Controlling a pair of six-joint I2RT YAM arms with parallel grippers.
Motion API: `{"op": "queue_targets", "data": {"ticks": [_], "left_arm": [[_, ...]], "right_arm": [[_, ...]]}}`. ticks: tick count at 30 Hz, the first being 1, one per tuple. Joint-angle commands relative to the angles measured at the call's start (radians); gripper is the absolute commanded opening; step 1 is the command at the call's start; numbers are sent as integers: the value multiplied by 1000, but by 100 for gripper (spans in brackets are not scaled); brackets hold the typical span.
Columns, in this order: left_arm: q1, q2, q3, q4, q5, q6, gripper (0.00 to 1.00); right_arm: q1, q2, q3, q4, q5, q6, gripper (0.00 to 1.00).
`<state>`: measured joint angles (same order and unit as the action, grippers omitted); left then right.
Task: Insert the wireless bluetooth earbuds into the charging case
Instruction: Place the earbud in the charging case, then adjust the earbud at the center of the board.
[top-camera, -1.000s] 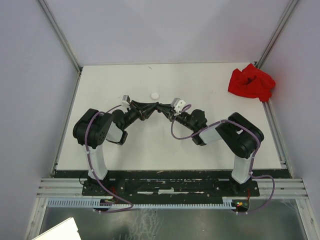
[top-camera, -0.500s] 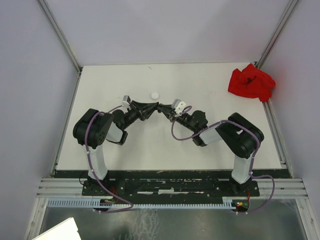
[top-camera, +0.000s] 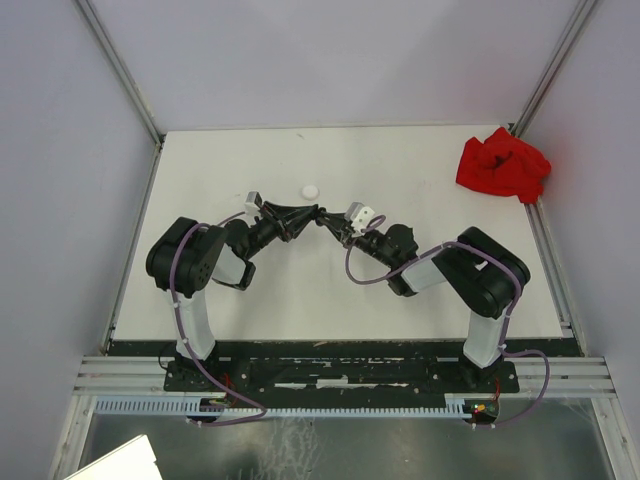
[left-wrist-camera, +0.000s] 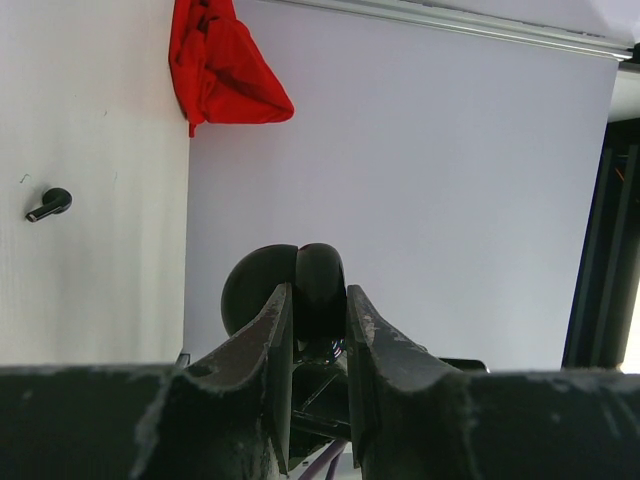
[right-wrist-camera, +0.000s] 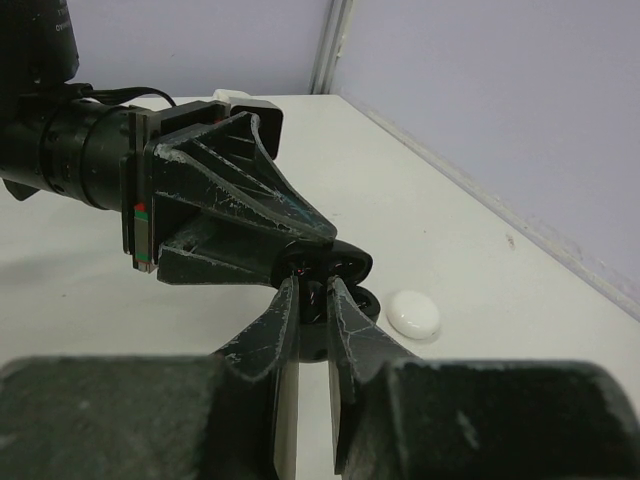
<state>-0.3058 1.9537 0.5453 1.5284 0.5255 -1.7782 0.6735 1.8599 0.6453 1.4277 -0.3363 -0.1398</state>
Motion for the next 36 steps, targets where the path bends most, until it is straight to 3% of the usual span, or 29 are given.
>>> {"op": "queue_targets", "data": {"ticks": [1,5,10,12,19,23,25,30,34,36], "left_arm": [[-3,-8,21,200,-7,-38,3],[-4,-7,22,201,-6,-37,3],[-3,2,24,201,-5,-31,3],[-4,8,24,200,-6,-27,3],[-3,34,27,198,-2,-3,3],[0,39,31,183,10,21,3],[2,34,34,171,18,40,3],[4,1,56,95,48,115,3],[4,-29,70,17,58,169,3],[4,-45,69,-7,59,189,3]], "right_arm": [[2,-31,-14,16,5,4,6],[2,-33,-13,17,5,13,14],[1,-55,-4,16,5,52,43],[2,-77,-4,16,3,69,48],[2,-175,-22,15,48,107,58],[0,-253,-42,-60,203,133,60],[0,-323,-24,-274,313,167,58],[1,-428,262,-1144,550,264,68],[-23,-385,396,-1449,643,338,70],[-84,-341,471,-1599,597,408,69]]}}
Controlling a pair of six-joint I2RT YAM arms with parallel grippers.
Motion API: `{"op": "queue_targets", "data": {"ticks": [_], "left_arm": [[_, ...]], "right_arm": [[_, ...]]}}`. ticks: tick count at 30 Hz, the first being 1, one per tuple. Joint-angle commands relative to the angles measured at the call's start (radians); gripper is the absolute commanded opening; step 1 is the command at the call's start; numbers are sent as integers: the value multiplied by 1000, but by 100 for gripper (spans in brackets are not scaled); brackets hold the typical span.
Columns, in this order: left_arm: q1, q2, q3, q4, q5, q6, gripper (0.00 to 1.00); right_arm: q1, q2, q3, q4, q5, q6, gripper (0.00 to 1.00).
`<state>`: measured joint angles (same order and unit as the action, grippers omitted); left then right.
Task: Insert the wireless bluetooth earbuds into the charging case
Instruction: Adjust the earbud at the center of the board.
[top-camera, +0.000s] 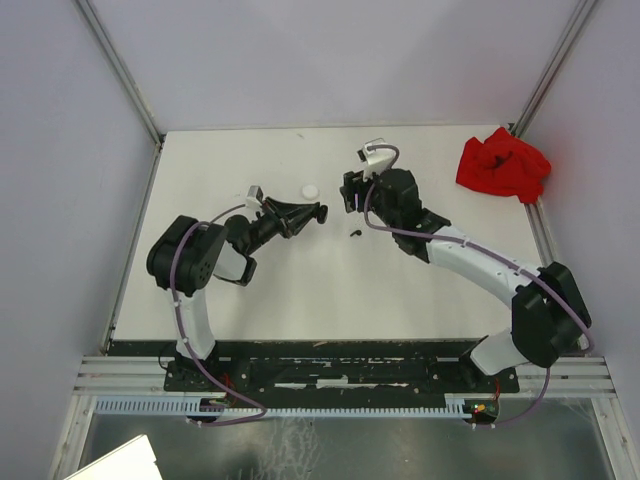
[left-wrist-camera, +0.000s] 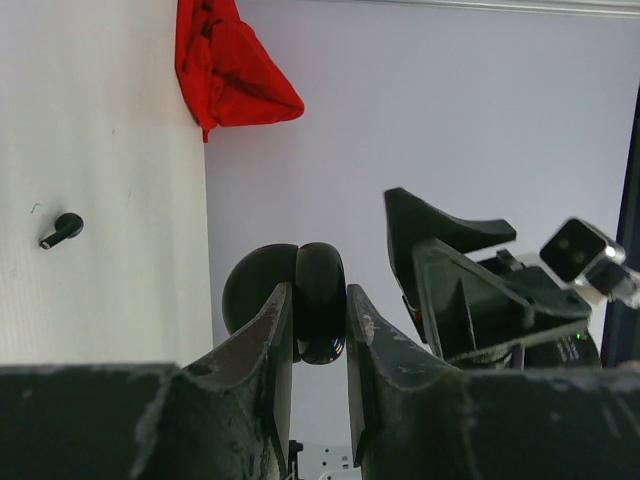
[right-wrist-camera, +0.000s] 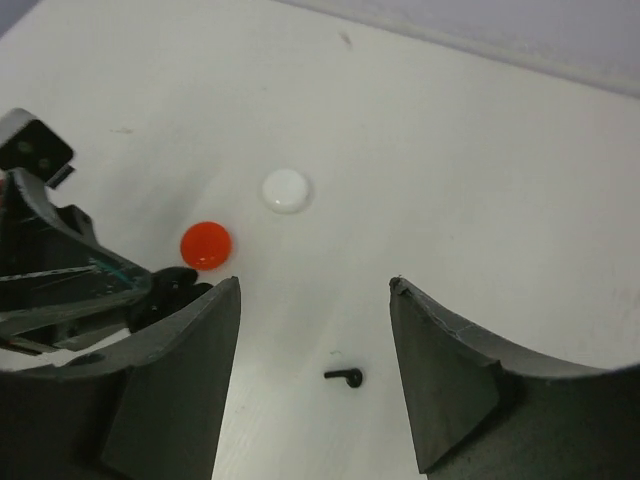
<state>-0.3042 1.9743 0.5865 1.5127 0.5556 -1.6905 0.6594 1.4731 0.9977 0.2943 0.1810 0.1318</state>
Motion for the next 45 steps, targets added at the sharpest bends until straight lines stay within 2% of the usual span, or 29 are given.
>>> {"op": "queue_targets", "data": {"ticks": [1,5,10,16,45], "left_arm": [[4,-72,25,0,28,108,3],[11,-83,7,-1,19,121,3],[22,-81,-10,40,22,108,3],[27,-89,-19,51,26,105,3],[35,-53,-12,82,32,87,3]], "right_arm": [[-90,73,154,-531,58,162,69],[-126,159,220,-657,8,188,69],[-129,253,252,-685,-37,189,70],[-129,344,284,-722,35,165,70],[-126,477,328,-701,2,163,70]]}}
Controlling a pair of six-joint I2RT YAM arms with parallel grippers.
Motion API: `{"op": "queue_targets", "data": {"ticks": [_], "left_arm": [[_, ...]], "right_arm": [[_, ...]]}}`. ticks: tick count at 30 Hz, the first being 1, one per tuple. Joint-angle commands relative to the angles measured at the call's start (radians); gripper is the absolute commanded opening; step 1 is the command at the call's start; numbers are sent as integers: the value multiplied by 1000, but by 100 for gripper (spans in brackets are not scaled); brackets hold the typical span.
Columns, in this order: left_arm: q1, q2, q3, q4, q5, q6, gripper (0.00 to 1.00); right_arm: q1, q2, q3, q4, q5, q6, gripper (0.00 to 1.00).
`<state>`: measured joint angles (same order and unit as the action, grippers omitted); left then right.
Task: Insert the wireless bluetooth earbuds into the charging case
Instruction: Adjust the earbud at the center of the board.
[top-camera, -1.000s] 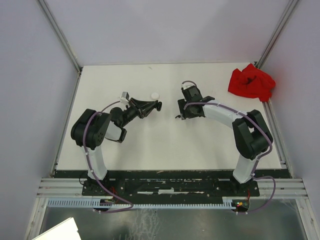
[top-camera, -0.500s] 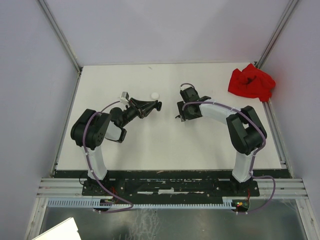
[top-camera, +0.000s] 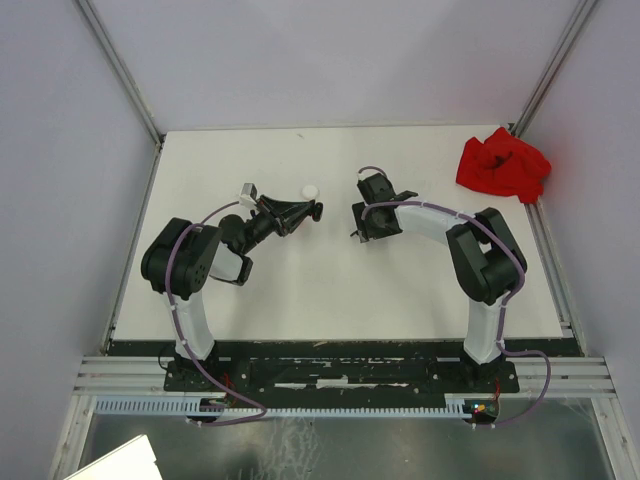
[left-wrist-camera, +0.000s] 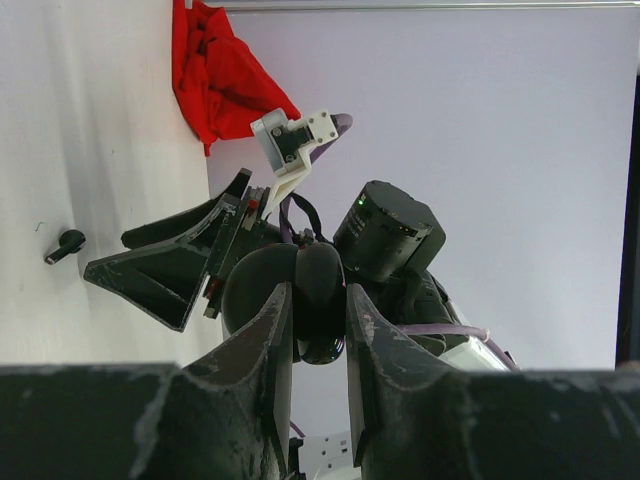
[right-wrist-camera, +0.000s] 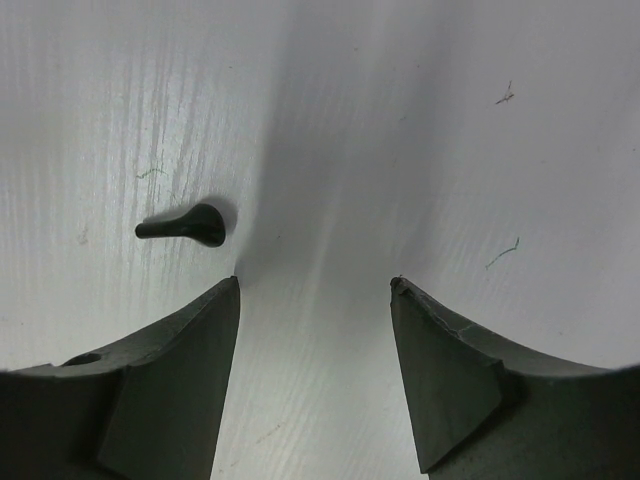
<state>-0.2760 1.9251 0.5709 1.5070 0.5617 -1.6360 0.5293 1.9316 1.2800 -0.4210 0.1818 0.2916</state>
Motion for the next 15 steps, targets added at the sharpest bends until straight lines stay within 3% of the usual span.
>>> {"op": "queue_targets", "data": {"ticks": [1,15], "left_arm": [[7,-3,5,89,25,33,3],[14,11,4,99,30,27,3]], "right_arm": [[3,23,50,14,-1,3,70],[4,90,129,13,23,9,70]]}}
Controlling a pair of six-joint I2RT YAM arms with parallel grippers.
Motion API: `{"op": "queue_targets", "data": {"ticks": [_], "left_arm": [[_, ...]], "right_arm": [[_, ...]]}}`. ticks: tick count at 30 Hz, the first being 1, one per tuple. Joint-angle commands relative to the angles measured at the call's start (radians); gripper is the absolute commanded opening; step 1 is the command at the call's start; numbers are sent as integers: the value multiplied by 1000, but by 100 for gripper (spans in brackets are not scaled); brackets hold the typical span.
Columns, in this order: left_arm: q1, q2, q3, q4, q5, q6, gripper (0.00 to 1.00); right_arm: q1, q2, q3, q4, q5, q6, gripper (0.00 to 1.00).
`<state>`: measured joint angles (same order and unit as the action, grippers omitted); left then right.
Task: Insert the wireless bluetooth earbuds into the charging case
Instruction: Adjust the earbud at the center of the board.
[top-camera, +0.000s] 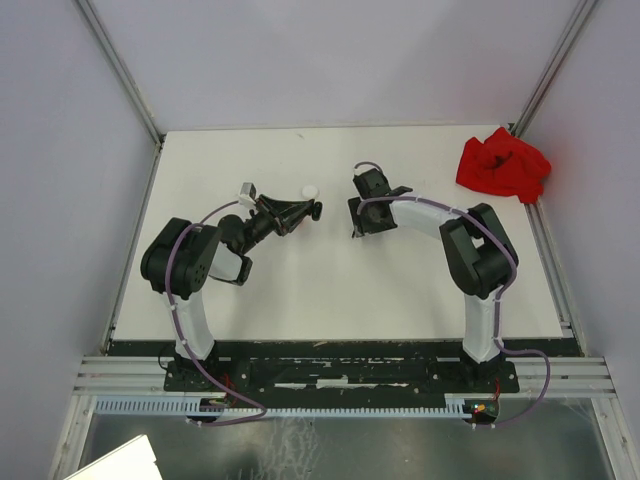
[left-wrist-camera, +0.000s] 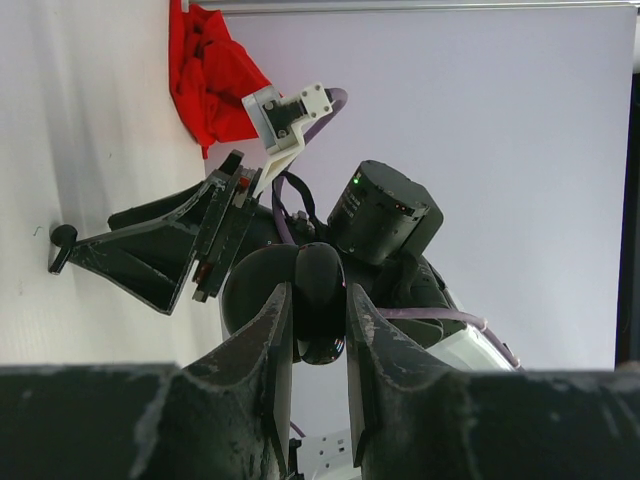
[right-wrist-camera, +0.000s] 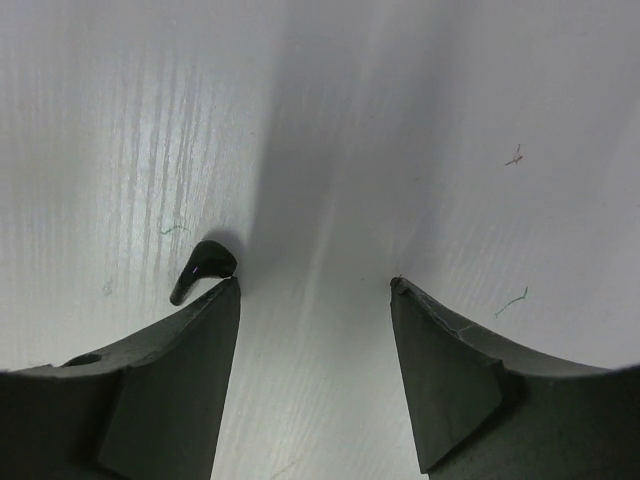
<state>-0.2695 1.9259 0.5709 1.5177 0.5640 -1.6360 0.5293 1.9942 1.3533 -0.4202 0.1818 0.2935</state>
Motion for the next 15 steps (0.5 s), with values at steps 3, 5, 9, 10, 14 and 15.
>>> {"op": "queue_targets", "data": {"ticks": [3,5,9,10,14,15], "left_arm": [[11,13,6,90,30,27,3],[13,13,5,91,31,27,3],[18,12,4,91,32,25,3],[19,11,3,91,33,25,3],[22,10,1,90,33,27,3],[21,10,1,90,33,27,3]], "right_arm": [[4,49,80,10,23,7,70],[4,62,98,9,21,7,70],[4,68,124,-6,20,6,70],[4,61,122,-4,28,7,70],[3,-1,88,31,80,-2,70],[2,-18,84,39,83,-13,70]]}}
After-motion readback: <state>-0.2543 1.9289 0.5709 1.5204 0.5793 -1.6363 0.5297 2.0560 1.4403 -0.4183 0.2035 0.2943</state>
